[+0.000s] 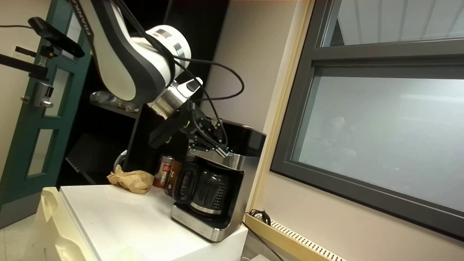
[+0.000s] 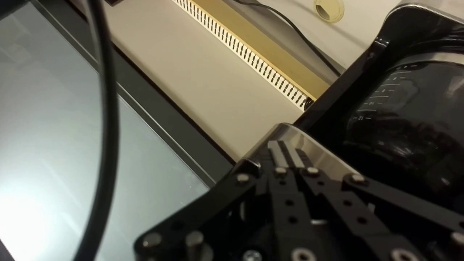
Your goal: Press a button on the coffeemaker.
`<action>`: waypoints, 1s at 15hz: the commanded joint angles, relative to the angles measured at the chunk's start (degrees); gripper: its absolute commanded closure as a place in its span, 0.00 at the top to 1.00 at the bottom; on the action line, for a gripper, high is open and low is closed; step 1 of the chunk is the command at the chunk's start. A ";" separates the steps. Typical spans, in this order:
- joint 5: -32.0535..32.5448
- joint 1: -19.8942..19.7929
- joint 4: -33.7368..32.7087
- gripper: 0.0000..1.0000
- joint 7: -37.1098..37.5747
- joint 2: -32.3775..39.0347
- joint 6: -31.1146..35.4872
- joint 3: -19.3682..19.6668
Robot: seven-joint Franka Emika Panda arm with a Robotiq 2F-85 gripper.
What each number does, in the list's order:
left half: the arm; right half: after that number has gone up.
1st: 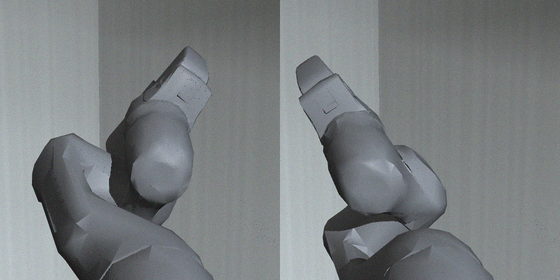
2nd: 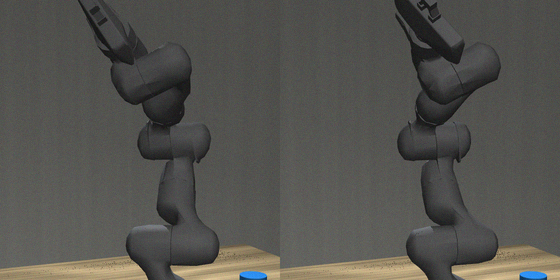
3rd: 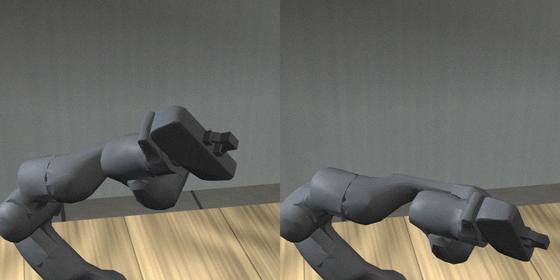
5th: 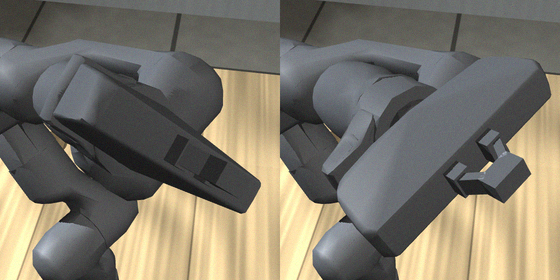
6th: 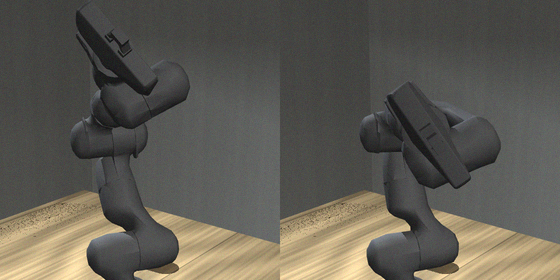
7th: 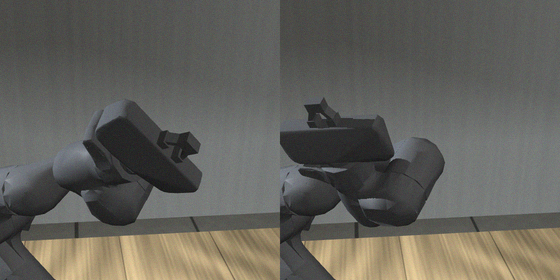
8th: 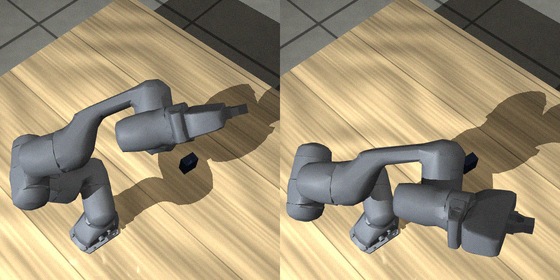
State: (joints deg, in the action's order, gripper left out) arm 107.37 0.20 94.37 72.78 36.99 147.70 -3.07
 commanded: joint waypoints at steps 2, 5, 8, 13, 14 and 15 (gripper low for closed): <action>1.30 -0.16 -4.27 0.00 0.61 2.79 1.23 -0.30; 0.76 -0.34 -6.17 0.00 0.13 3.99 1.19 -0.30; -0.08 -0.77 -8.11 0.00 -0.74 5.27 1.09 -0.66; -0.85 -0.96 -8.95 0.00 -1.30 6.61 1.12 -0.63; -0.79 -0.96 -9.01 0.00 -1.30 6.76 1.10 -0.63; -0.78 -0.94 -9.06 0.00 -1.31 6.89 1.10 -0.65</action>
State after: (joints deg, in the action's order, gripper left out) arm 106.98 -0.50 88.51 72.75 41.50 147.70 -3.26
